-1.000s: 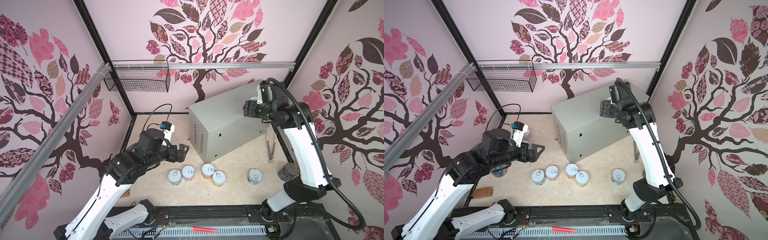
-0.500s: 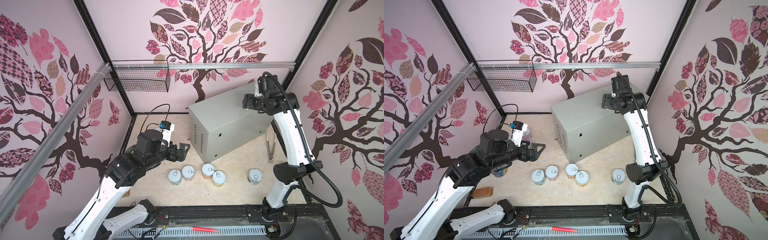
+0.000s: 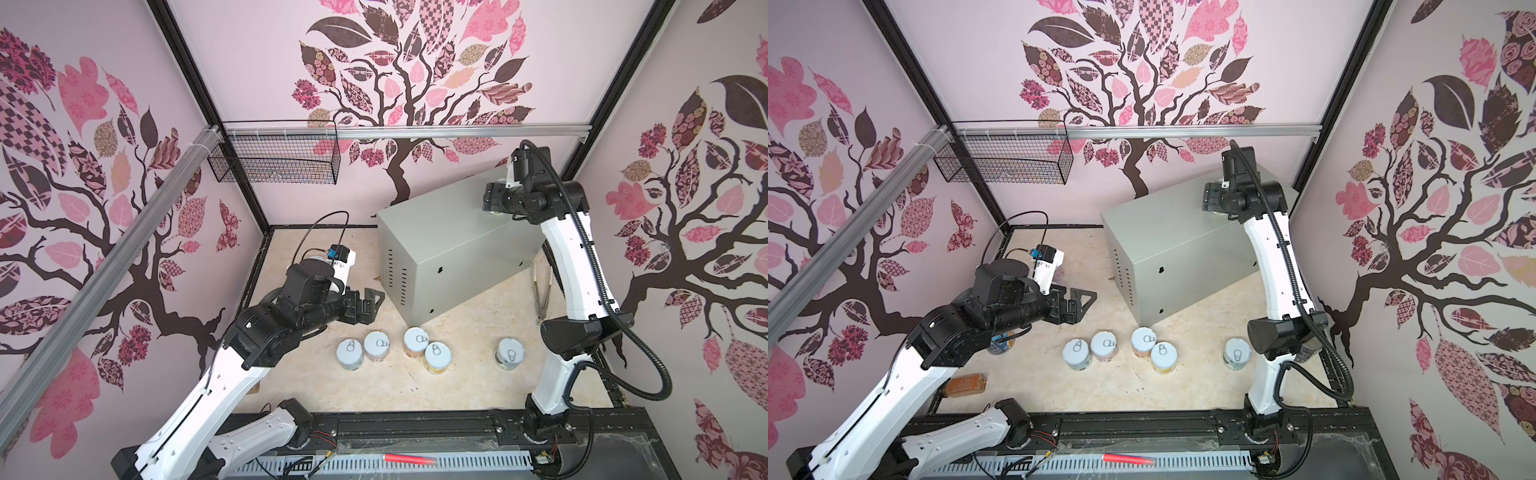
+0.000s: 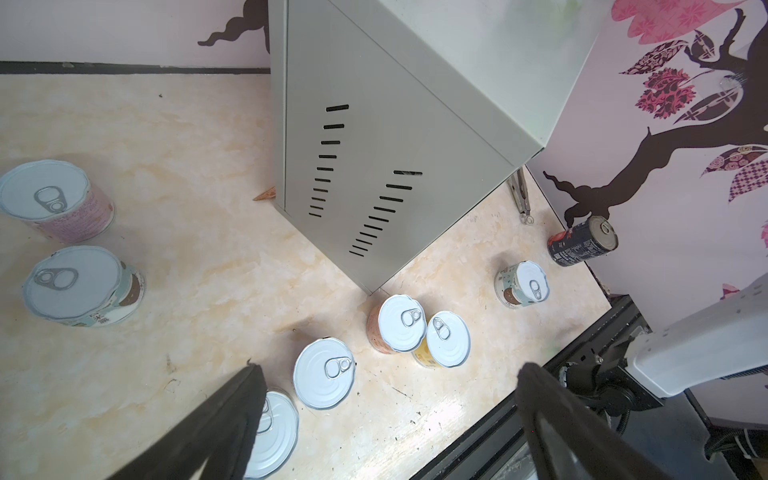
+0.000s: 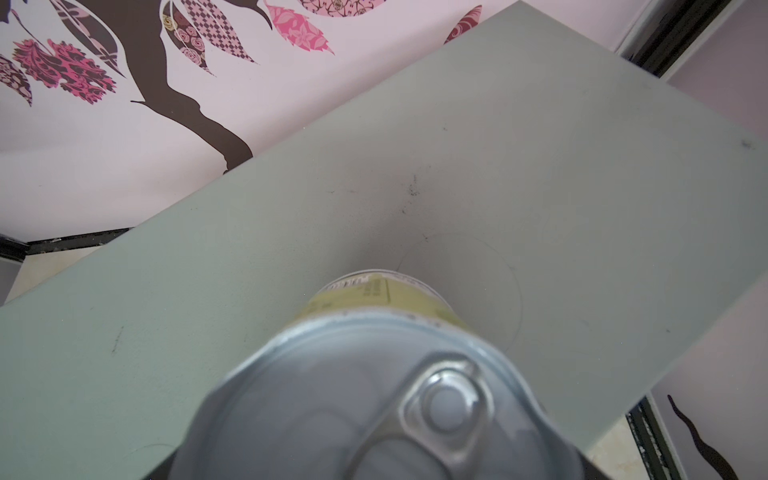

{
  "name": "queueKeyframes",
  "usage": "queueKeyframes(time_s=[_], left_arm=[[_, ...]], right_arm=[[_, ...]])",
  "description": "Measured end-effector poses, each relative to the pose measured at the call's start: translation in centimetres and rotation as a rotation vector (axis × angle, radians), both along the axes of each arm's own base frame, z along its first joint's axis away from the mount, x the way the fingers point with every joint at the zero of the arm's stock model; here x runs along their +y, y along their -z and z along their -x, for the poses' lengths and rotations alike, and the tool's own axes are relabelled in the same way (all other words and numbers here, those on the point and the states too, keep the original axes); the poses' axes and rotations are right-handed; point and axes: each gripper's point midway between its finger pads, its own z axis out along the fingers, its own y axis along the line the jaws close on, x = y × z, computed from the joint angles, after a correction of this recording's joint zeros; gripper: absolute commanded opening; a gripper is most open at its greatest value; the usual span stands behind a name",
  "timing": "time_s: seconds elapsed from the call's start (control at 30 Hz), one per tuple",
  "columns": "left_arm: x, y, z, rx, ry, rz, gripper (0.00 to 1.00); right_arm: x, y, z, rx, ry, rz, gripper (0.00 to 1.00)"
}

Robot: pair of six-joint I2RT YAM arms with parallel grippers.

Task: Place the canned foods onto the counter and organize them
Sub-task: 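Lift the yellow-green can with the right gripper up over the grey cabinet, then lower the yellow-green can onto the cabinet top's far corner with the right gripper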

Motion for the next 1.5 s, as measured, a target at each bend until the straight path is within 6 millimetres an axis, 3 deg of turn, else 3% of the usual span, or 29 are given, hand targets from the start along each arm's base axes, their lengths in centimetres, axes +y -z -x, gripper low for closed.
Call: queueKeyframes(time_s=[0.37, 0.6, 0.83, 1.1, 1.5], left_arm=[[0.5, 0.9, 0.2, 0.007, -0.015, -0.01, 0.98], [1.1, 0.9, 0.5, -0.007, -0.033, -0.003, 0.98], [1.6, 1.8, 0.7, -0.01, -0.053, 0.004, 0.98], [1.8, 2.4, 0.9, -0.008, -0.061, 0.012, 0.98], [1.5, 3.1, 0.5, 0.006, -0.066, 0.009, 0.98]], right_arm=[[0.2, 0.1, -0.8, -0.017, -0.011, 0.011, 0.9], [0.4, 2.0, -1.6, -0.013, -0.021, 0.018, 0.92], [0.4, 1.8, 0.8, -0.072, -0.05, -0.002, 0.95], [0.5, 1.7, 1.6, -0.15, -0.065, -0.022, 0.88], [0.7, 0.2, 0.9, -0.21, -0.069, -0.034, 0.8]])
